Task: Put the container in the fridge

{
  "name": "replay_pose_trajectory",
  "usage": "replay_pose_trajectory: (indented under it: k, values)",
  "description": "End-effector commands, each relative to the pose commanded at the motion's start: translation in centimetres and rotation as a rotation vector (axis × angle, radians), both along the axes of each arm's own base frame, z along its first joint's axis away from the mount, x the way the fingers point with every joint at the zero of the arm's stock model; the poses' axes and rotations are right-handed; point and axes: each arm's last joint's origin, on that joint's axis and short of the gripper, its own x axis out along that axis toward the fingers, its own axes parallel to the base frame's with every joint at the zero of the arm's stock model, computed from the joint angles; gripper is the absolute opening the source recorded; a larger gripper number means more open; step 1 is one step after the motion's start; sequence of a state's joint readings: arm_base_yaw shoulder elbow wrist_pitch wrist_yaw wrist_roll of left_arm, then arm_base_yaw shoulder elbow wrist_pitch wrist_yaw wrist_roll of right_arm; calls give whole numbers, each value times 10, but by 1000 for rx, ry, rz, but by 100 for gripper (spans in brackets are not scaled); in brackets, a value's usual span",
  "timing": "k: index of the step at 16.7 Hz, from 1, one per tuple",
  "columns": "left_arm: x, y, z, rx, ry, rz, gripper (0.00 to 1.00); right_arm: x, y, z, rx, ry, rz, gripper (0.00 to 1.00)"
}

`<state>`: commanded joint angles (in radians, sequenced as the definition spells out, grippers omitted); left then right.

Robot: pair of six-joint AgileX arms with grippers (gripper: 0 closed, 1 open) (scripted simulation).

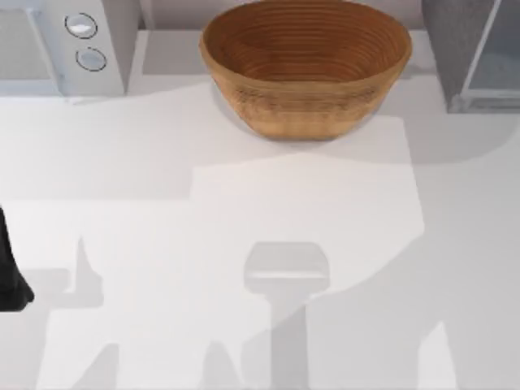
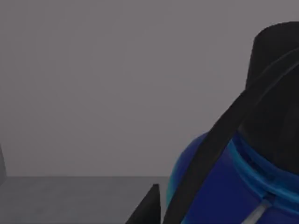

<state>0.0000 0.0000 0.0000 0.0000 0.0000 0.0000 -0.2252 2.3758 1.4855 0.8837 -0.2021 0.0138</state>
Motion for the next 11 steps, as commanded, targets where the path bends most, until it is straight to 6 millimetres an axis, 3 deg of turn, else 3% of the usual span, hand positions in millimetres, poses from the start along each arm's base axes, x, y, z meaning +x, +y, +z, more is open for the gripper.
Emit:
replay_pose_trajectory:
  k: [5,11]
  values:
    - [0,0,0,0,0,0,100,0,0,0,0,0,0,98]
    - [0,0,0,0,0,0,100,0,0,0,0,0,0,100]
